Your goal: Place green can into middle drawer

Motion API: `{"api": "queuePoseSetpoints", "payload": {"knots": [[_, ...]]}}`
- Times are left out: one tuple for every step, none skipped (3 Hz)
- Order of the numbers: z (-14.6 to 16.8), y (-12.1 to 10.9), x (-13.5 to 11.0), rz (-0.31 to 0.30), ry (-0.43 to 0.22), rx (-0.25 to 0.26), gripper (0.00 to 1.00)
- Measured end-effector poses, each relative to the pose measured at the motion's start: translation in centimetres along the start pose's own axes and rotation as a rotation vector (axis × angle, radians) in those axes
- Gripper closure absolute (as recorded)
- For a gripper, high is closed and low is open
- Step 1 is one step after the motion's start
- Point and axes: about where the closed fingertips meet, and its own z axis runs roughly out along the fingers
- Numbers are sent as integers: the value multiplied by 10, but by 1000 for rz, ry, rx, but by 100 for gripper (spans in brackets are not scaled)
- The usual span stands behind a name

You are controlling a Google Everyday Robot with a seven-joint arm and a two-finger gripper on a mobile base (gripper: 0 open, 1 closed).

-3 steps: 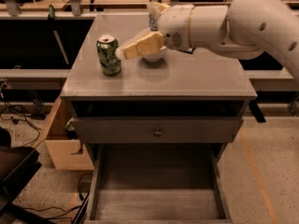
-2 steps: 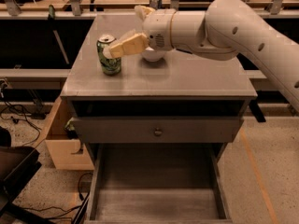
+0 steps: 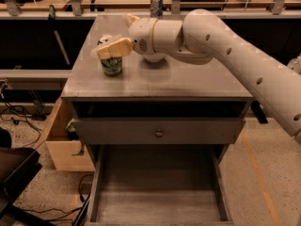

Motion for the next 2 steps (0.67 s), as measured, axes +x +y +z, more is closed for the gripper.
{"api": "queuePoseSetpoints", "payload": {"knots": [[20, -2, 10, 35, -12, -22, 0], [35, -1, 19, 64, -20, -36, 0]]}}
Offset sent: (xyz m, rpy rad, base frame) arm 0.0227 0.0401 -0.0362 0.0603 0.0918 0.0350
